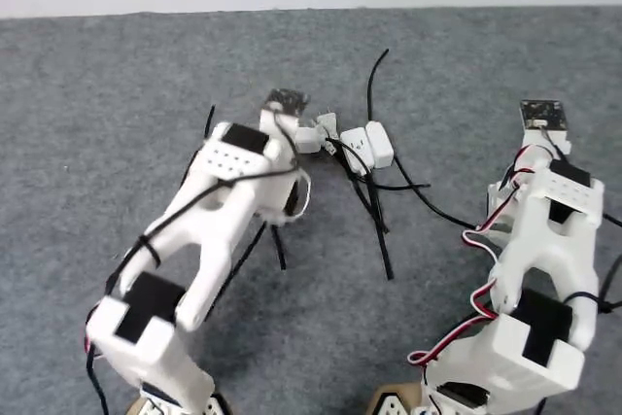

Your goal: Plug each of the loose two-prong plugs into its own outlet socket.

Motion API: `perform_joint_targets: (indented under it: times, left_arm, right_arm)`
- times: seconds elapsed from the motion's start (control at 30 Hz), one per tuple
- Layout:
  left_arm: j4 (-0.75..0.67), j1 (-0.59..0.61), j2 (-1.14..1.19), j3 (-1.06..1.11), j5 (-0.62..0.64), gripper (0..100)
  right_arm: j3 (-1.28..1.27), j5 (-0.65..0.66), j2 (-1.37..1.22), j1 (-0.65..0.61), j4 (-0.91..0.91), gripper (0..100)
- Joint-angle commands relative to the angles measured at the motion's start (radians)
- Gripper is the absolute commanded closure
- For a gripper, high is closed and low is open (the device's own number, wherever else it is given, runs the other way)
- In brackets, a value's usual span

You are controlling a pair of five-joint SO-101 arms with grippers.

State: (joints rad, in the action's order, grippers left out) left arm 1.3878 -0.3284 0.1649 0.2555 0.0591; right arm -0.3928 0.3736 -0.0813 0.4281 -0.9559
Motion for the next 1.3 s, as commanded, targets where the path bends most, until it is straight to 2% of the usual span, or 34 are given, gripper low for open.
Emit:
perform_joint_targets:
  times: [0.0,0.13,0.23,0.4,0.47,0.67,0.8,1.0,1.13,1.27]
  left_arm:
    - [-0.071,-0.075,-0.115,0.222,-0.061,99]
    - [-0.258,-0.187,-0.164,0.472,-0.057,98]
    - [-0.256,-0.226,-0.198,0.473,-0.058,95]
    - [-0.244,-0.163,-0.284,0.481,-0.040,68]
    - [-0.241,-0.143,-0.347,0.498,-0.038,62]
    - [-0.152,-0.120,-0.631,0.521,-0.104,68]
    - [-0.235,-0.097,-0.756,0.590,-0.097,74]
    - [-0.459,-0.101,-0.600,0.642,-0.043,98]
    - [-0.473,-0.146,-0.453,0.585,-0.035,99]
    - [-0.477,-0.245,-0.362,0.579,-0.038,99]
  right_arm:
    - [0.066,0.006,0.007,0.012,-0.013,77.9]
    - [0.066,0.008,0.008,0.012,-0.013,77.9]
    - [0.068,0.008,0.013,0.008,-0.013,77.9]
    - [0.069,0.037,0.013,0.005,-0.047,77.9]
    - [0.069,0.060,0.013,0.005,-0.048,77.9]
    - [0.069,0.060,0.012,0.007,-0.048,77.9]
    - [0.068,0.058,0.013,0.012,-0.050,77.9]
    - [0.069,0.058,0.013,0.013,-0.068,78.7]
    - [0.071,0.060,0.013,0.013,-0.067,86.5]
    - [0.071,0.064,0.013,0.013,-0.065,86.6]
